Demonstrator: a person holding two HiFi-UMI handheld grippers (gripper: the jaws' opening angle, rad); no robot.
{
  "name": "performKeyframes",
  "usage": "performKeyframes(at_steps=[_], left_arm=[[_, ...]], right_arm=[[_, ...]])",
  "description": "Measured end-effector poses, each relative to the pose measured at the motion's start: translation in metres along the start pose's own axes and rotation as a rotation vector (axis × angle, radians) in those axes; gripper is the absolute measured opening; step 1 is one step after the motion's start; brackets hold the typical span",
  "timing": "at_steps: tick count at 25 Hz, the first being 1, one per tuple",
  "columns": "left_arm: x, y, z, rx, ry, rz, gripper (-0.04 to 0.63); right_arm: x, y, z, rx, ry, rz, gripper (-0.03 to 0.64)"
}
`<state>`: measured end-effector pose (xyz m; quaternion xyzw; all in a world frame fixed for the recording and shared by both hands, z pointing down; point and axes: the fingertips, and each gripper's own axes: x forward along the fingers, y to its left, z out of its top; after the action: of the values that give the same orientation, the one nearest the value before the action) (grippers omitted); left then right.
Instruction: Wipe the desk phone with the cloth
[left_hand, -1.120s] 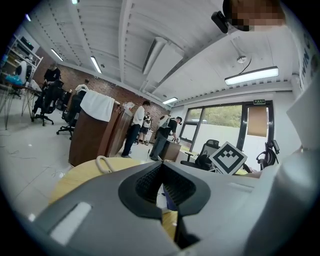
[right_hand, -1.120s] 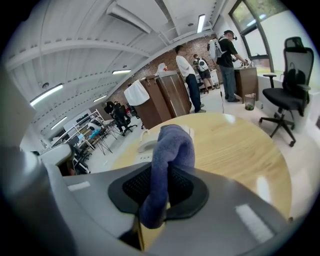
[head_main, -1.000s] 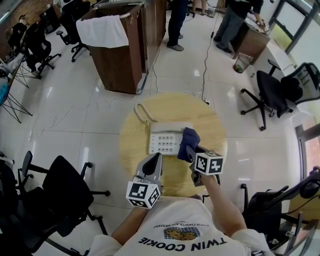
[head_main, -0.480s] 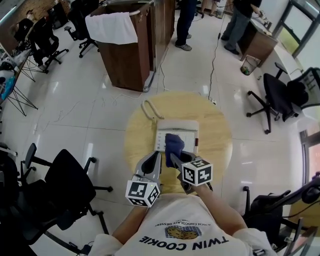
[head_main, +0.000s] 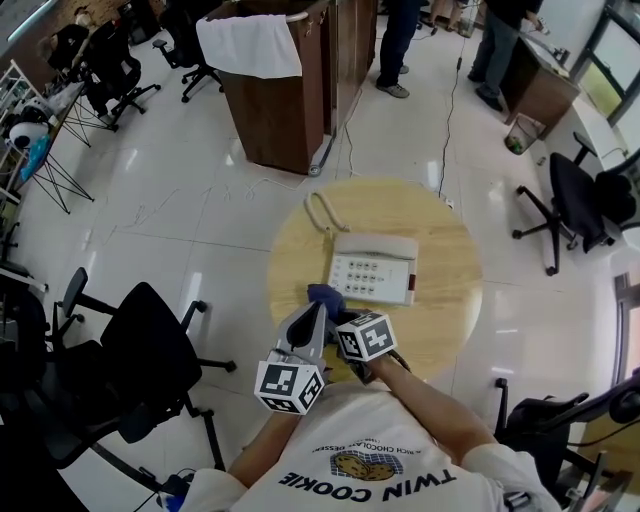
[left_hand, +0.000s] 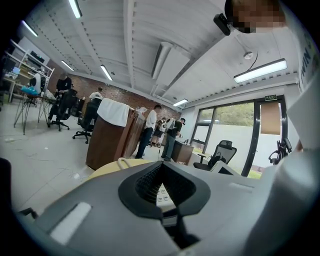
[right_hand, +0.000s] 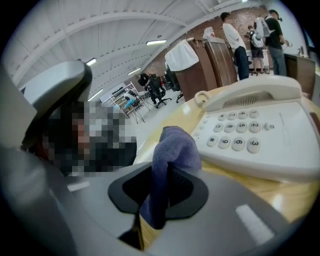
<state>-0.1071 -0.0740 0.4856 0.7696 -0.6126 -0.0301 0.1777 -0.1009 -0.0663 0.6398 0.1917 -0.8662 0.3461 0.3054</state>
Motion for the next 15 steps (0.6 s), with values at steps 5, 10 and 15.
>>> performKeyframes(at_steps=[5, 10, 15], left_arm=[[0.004, -0.002, -0.002, 0.001, 0.01, -0.017, -0.008], [0.015, -0.016, -0.006, 0.006, 0.023, -0.068, -0.008], [0.029, -0.036, -0.011, 0.006, 0.043, -0.136, -0.008]], right_arm=[[-0.007, -0.011, -0.004, 0.026, -0.006, -0.018, 0.064], [-0.031, -0.032, -0.017, 0.064, -0.023, -0.057, 0.064], [-0.056, -0.055, -0.029, 0.126, -0.057, -0.106, 0.064]])
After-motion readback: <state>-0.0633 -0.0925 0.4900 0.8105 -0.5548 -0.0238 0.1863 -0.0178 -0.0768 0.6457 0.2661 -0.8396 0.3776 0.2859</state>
